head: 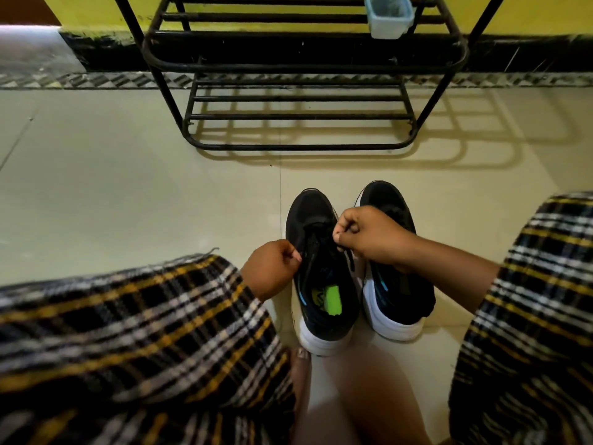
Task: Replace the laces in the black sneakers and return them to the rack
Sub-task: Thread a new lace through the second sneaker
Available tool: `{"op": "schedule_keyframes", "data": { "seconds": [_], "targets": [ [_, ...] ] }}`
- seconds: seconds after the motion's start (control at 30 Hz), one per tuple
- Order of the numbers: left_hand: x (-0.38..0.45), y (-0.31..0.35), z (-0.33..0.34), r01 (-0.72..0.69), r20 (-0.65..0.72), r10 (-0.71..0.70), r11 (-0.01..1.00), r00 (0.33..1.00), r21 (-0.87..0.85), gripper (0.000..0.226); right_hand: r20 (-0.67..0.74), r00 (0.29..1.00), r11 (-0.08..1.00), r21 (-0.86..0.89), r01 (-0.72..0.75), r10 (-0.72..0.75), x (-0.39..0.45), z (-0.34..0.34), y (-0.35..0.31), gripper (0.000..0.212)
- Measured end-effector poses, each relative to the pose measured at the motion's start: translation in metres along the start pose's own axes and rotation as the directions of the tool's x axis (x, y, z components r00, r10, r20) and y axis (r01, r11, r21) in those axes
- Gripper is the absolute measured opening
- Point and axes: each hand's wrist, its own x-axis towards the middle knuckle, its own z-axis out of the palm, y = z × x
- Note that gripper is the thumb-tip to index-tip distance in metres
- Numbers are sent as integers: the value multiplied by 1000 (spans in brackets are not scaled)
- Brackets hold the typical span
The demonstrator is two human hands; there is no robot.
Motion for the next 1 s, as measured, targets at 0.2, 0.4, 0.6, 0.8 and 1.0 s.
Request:
{"op": "schedule_keyframes", "data": {
  "seconds": [0.2, 0.4, 0.6, 0.8, 1.0],
  "targets": [
    [-2, 4, -18, -74, 299, -36, 934, 954, 348, 28, -67, 998, 1000, 7, 4, -4, 0, -21, -6, 9],
    [-4, -2, -21, -129, 421, -214, 748, 881, 651, 27, -47, 998, 997, -61, -50, 47, -3, -30, -4, 22],
    [-3, -10, -19, -139, 360, -210, 661, 909, 737, 26, -17, 996, 974, -207, -89, 88, -6, -32, -4, 17],
    [1, -9, -26, -139, 335, -175, 667, 926, 732, 18, 14, 994, 913, -395, -98, 113, -7, -44, -2, 10],
    [6, 2, -32, -92, 145, 2, 782, 989, 617, 38, -277, 954, 946, -324, 16, -111, -8, -46, -6, 10]
  ]
}}
